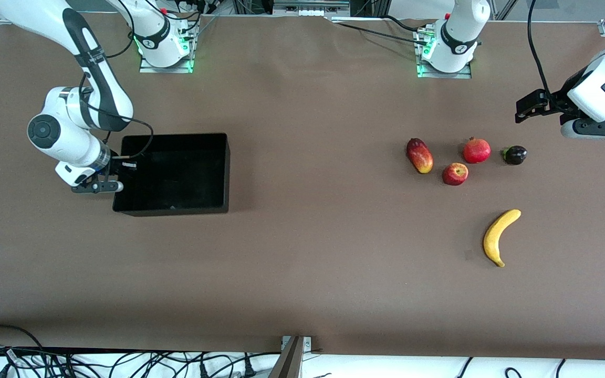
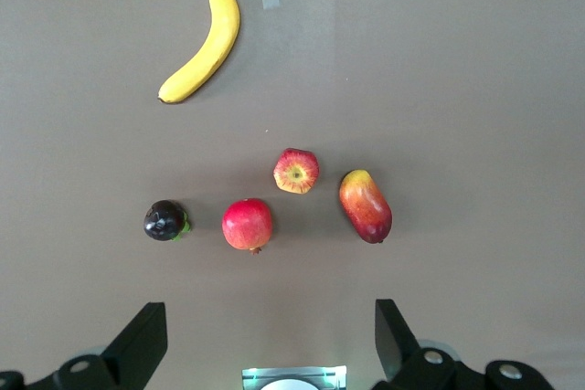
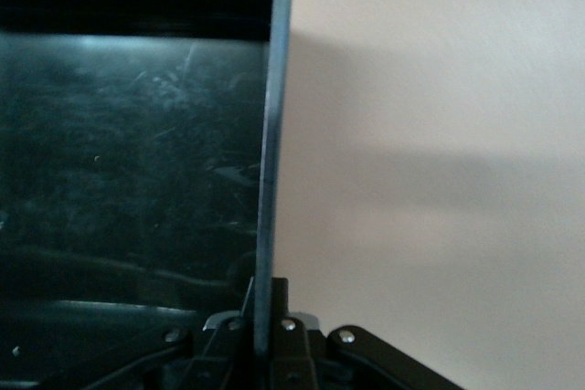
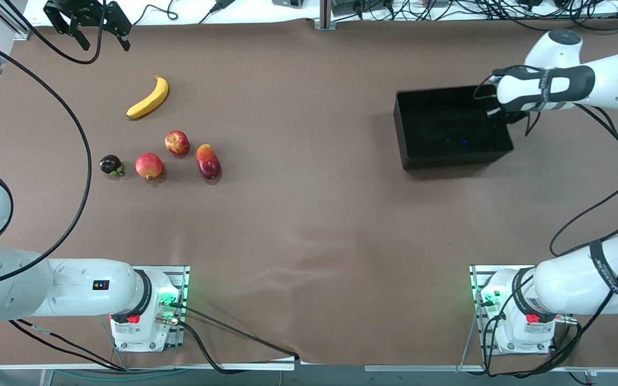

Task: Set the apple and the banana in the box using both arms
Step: 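Push the black box with the right gripper toward the fruit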

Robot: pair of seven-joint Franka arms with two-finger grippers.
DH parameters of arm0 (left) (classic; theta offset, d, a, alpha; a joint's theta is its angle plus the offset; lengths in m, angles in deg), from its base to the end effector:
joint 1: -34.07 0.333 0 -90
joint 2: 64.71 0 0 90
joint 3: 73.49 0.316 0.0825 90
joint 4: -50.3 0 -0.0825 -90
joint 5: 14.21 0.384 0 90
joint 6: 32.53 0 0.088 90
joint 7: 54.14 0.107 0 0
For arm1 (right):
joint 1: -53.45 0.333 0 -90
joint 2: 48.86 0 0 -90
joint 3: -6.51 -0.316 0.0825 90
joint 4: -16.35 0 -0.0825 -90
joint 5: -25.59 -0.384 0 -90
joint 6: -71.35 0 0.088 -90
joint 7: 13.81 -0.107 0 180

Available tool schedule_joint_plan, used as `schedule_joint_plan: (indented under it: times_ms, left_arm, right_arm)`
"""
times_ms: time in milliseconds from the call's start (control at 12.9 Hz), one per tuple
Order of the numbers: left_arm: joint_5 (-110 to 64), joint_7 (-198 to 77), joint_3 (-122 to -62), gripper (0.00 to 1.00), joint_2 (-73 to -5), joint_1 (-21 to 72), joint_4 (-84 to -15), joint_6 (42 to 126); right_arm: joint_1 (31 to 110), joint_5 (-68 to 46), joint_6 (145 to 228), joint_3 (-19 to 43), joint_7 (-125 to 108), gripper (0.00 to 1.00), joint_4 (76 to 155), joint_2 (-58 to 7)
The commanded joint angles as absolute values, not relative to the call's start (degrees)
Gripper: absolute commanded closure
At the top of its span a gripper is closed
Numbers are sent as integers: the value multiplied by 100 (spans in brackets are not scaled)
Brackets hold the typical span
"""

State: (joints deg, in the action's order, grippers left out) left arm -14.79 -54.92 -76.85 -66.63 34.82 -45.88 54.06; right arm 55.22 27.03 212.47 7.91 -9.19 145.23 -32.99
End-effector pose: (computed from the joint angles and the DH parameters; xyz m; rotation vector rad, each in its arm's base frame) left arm 0.5333 -0.0259 0.5875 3.1299 -0.0496 -0.2102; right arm 0.5358 0.0033 0.2361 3.1160 0.1682 -0.1000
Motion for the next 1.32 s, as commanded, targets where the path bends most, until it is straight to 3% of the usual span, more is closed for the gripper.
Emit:
schedule_joint_plan:
  times_ms: [0,155,388,932,1243]
  left_arm:
    - [-1298,-5467,-7727,0,-6612,3460,-4348,5264]
    - [-1298,-5450,-7727,0,-6559,3460,-4330,5264]
    - [-1298,-5450,-7727,0,-6550,3460,-4312,5273]
    - [-1298,-5414,-7701,0,-6550,3521,-4321,5264]
    - [-1307,-5414,-7701,0,-6550,3539,-4321,5255]
  right_arm:
    - [5406,2708,20471,56,-993,100,13820,-3357]
    - [5563,2533,19890,-358,-1300,100,13108,-3182]
    - [6476,1866,19817,-404,-2290,100,12369,-2709]
    - [8709,1873,19905,-229,-5650,100,10031,-740]
    - [9202,1917,20327,-131,-6021,100,9861,-361]
